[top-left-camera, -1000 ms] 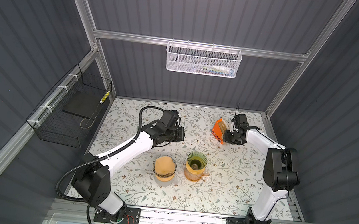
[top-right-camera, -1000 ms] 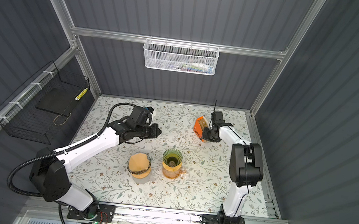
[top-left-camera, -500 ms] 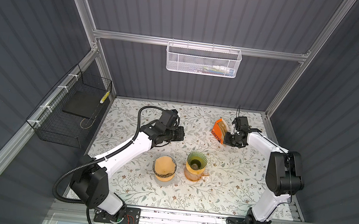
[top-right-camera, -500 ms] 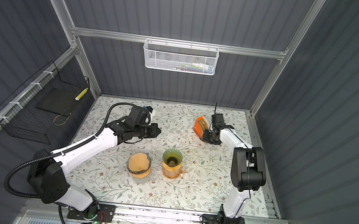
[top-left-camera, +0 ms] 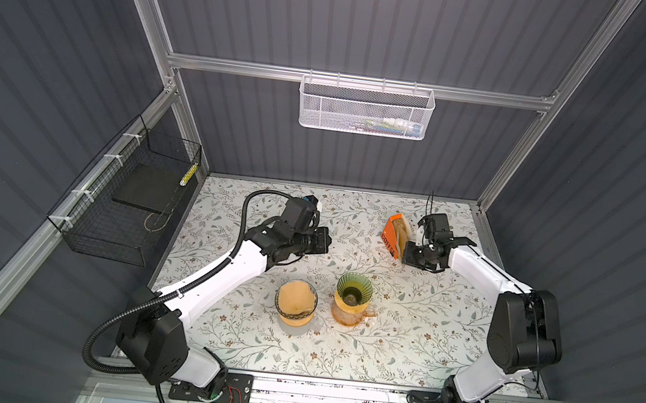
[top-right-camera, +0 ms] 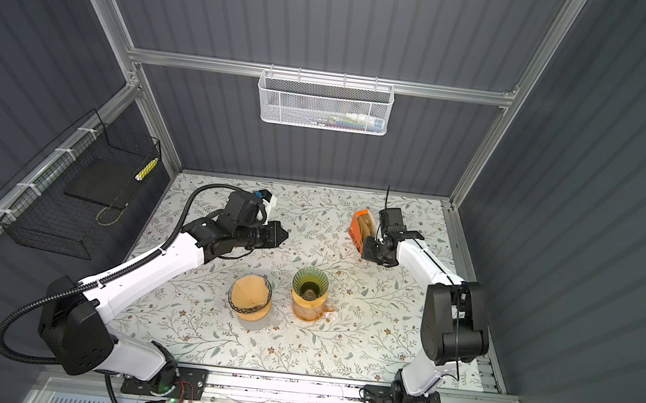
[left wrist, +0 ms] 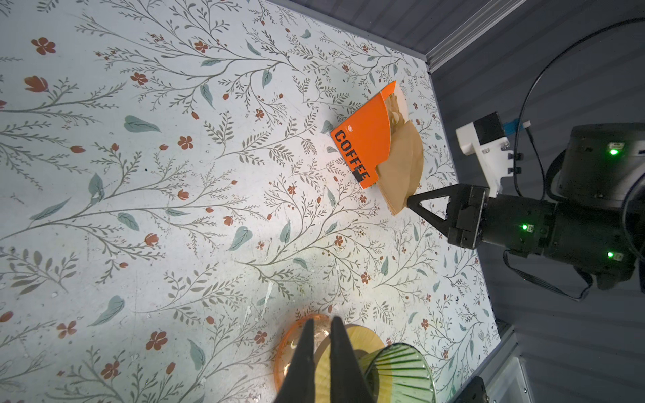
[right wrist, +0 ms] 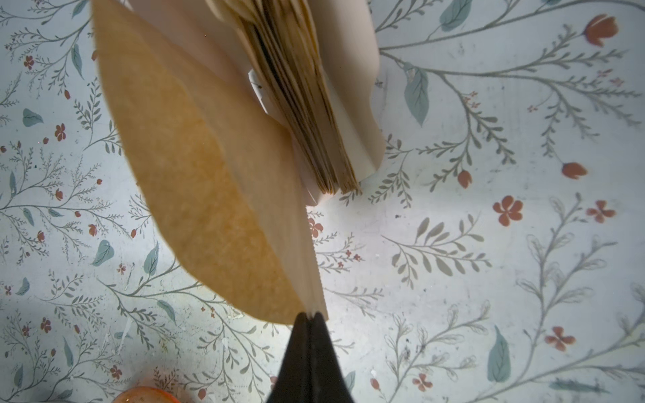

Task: Place the coffee filter in the dripper
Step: 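Carry the paper filter over the green dripper with the right gripper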

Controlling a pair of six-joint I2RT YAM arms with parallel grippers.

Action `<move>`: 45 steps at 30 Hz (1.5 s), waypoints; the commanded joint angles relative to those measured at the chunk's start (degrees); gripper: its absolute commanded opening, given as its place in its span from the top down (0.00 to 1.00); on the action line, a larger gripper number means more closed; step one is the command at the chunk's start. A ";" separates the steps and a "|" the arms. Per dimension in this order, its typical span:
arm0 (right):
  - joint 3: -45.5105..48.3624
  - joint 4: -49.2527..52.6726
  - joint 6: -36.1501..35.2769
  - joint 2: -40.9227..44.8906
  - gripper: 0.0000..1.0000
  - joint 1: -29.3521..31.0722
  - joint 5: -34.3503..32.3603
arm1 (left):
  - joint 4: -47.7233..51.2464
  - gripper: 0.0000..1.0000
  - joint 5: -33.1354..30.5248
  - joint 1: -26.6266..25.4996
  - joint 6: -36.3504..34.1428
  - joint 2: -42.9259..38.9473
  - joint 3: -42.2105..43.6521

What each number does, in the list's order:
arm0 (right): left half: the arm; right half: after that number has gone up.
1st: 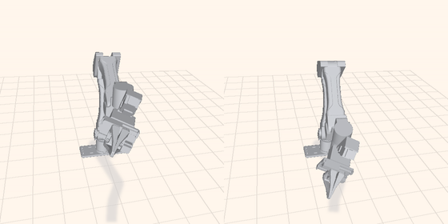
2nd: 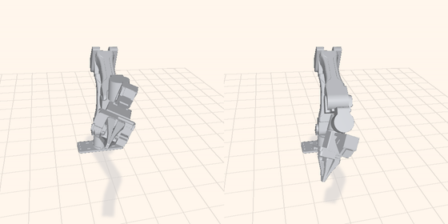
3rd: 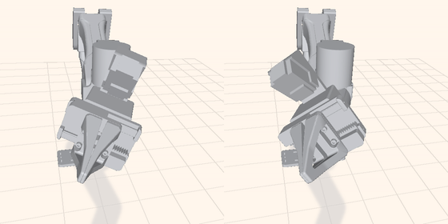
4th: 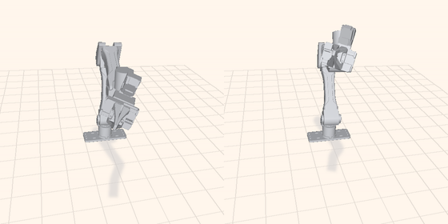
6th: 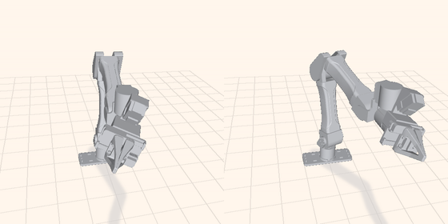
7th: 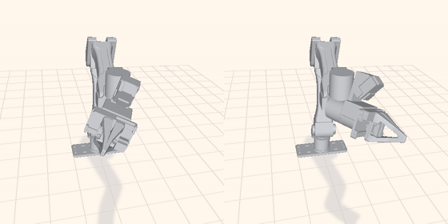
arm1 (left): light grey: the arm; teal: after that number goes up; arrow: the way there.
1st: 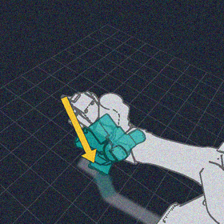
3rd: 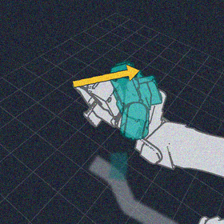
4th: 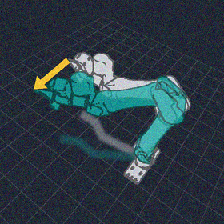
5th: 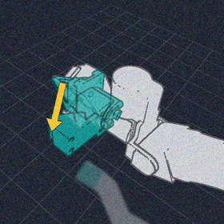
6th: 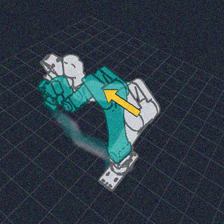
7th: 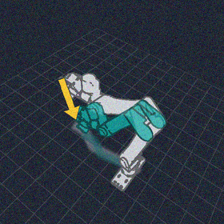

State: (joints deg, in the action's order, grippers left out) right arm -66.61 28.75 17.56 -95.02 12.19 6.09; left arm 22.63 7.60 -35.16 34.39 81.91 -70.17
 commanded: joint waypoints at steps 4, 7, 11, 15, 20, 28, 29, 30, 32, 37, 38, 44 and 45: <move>2.14 3.12 1.05 4.98 1.00 1.84 -2.25 | -0.14 0.88 1.32 0.26 0.37 -3.28 1.83; 2.69 4.46 1.72 7.37 1.00 3.03 -3.37 | 0.80 0.87 1.68 0.26 -0.13 -3.68 1.82; 2.70 6.76 2.47 10.70 1.00 5.19 -5.21 | 1.67 0.87 1.91 0.26 -0.95 -4.29 1.90; 2.14 9.61 3.16 13.97 1.00 7.62 -6.09 | 2.56 0.87 1.72 0.26 -1.59 -5.00 2.10; 1.34 13.44 4.26 18.01 1.00 11.16 -6.73 | 4.02 0.87 1.54 0.26 -1.85 -6.30 2.41; -4.19 19.73 5.55 23.04 1.00 16.73 -5.04 | 9.30 0.87 1.72 0.26 -2.83 -7.57 1.35; -4.97 20.28 5.82 23.57 1.00 17.41 -4.48 | 9.73 0.87 1.80 0.31 -2.83 -7.77 1.43; -5.88 20.89 6.21 24.10 1.00 18.07 -3.77 | 10.41 0.87 1.85 0.26 -3.00 -7.98 1.40; -7.33 21.77 6.87 24.81 1.00 19.30 -2.27 | 11.86 0.87 1.72 0.26 -3.36 -8.23 1.13; -9.90 24.19 8.65 25.54 1.00 22.77 2.47 | 14.56 0.87 2.11 0.26 -4.11 -9.03 0.70; -9.94 24.31 8.85 25.59 1.00 23.54 3.35 | 14.89 0.87 2.07 0.26 -4.24 -9.34 0.69; -9.19 24.86 11.65 26.09 1.00 28.95 8.28 | 17.66 0.87 1.92 0.26 -4.98 -10.78 0.45; -8.92 24.78 11.84 26.18 1.00 29.78 9.29 | 18.11 0.87 1.69 0.26 -5.08 -11.01 0.37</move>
State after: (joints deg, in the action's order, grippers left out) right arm -75.77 51.96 27.51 -69.58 40.29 11.51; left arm 37.36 8.67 -35.16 31.07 72.18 -68.31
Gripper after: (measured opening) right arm 0.046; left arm 0.126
